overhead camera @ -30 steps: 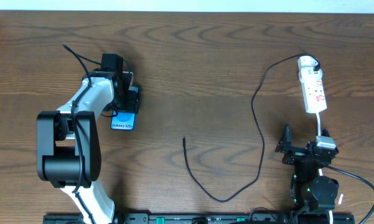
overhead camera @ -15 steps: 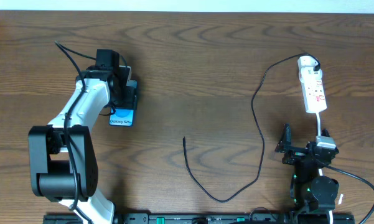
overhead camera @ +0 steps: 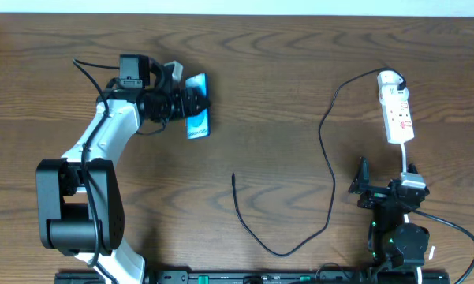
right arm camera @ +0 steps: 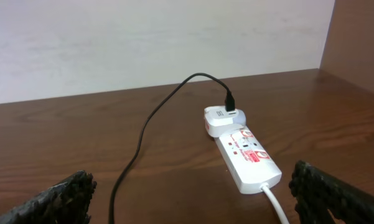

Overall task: Plug charger to phone and switch on socket
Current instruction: 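Lift the phone with the left gripper and tilt it upright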

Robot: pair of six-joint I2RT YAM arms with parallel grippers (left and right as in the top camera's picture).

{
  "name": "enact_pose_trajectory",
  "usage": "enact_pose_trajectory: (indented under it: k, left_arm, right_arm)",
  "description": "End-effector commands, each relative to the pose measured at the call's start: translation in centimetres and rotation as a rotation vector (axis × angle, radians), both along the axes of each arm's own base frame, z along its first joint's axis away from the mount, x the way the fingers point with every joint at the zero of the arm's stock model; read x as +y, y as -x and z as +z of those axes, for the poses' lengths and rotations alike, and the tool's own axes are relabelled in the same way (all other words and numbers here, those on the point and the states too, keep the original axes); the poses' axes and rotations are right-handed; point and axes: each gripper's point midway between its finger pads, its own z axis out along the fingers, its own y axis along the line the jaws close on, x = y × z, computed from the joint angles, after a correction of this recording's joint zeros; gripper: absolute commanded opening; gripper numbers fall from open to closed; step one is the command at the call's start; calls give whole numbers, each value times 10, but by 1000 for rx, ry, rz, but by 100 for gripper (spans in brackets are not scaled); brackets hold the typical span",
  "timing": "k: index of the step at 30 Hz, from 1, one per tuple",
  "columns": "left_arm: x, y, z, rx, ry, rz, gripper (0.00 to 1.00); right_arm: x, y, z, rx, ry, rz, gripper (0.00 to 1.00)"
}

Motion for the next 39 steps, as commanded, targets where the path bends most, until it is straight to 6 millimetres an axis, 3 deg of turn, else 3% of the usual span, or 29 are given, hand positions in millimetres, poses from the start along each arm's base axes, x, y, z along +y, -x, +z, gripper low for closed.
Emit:
enact_pose_trajectory:
  k: [1, 4, 11, 19, 28, 39]
  left_arm:
    - [-16, -5, 30, 154, 234, 147, 7]
    - [-22, -16, 49, 266, 397, 257, 8]
    - [-46, -23, 124, 265, 706, 109, 7]
    - [-51, -22, 164, 466, 879, 128, 7]
    - [-52, -18, 170, 707, 953, 206, 8]
    - [-52, -18, 169, 772, 968, 237, 7]
  right_arm:
    - [1, 0, -1, -4, -12, 0, 99]
    - [1, 0, -1, -4, -12, 0, 99]
    - [1, 0, -1, -3, -12, 0, 99]
    - [1, 0, -1, -3, -12, 0, 99]
    - [1, 0, -1, -3, -12, 0, 99]
    - [1, 0, -1, -4, -12, 0, 99]
